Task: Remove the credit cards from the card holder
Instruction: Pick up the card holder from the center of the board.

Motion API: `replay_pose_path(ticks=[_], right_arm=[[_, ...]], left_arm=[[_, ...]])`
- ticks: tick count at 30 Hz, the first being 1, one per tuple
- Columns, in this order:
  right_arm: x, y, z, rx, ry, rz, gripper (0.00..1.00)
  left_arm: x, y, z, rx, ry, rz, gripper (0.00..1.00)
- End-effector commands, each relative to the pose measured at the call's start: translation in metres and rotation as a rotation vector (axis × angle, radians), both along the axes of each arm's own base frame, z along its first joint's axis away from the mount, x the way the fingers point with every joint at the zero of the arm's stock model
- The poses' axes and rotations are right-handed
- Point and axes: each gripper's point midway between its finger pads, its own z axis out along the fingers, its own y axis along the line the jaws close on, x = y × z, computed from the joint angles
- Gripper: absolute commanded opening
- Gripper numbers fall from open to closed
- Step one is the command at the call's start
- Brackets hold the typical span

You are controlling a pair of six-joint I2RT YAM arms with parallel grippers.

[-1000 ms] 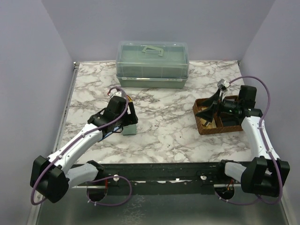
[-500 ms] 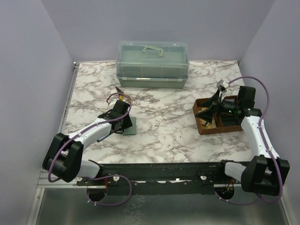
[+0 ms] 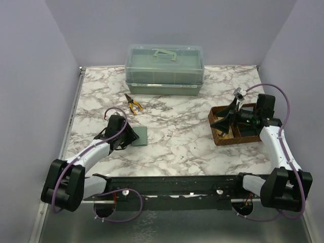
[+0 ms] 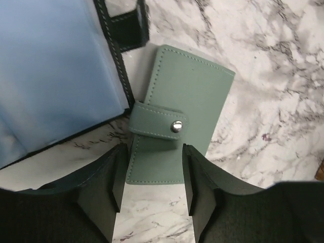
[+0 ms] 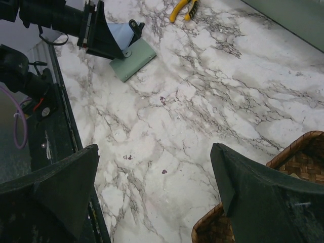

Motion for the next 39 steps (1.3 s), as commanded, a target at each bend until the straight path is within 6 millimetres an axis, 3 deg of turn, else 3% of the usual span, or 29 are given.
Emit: replay_pose_path(ticks=[1,8,12,15,17,19,23,24,31,39], right_arm=[[0.000,-0.001,-0.001,-0.001,-0.013,-0.009,1.00],[-0.001,0.000,-0.001,0.007,-0.008,-0.002,1.00],[-0.002,0.000,0.000,0.008,-0.013,0.000,1.00],[-0.003,0.000,0.000,0.012,-0.012,0.003,1.00],[-0.003,0.001,0.001,0.014,-0.012,0.006,1.00],[-0.004,0.001,0.000,0.018,-0.010,0.009,1.00],[-0.004,0.002,0.001,0.020,-0.009,0.012,1.00],[-0.005,0.002,0.001,0.021,-0.009,0.013,1.00],[-0.009,0.009,-0.001,0.069,0.043,0.057,1.00],[-0.017,0.056,-0.022,0.110,0.234,0.220,1.00]], left_arm=[[-0.003,-0.027,0.020,-0.200,-0.055,-0.033,0.51],[-0.010,-0.026,0.011,-0.236,-0.036,0.008,0.43],[-0.010,-0.025,0.008,-0.268,-0.021,0.050,0.52],[-0.009,-0.028,0.007,-0.311,-0.024,0.065,0.51],[-0.009,-0.028,0.006,-0.329,-0.032,0.082,0.41],[-0.008,-0.026,0.005,-0.332,-0.041,0.099,0.20],[-0.006,-0.024,0.004,-0.321,-0.050,0.100,0.04],[-0.006,-0.025,0.007,-0.324,-0.062,0.088,0.00],[-0.005,-0.045,0.058,-0.392,-0.242,-0.108,0.00],[-0.012,-0.101,0.101,-0.477,-0.389,-0.346,0.00]])
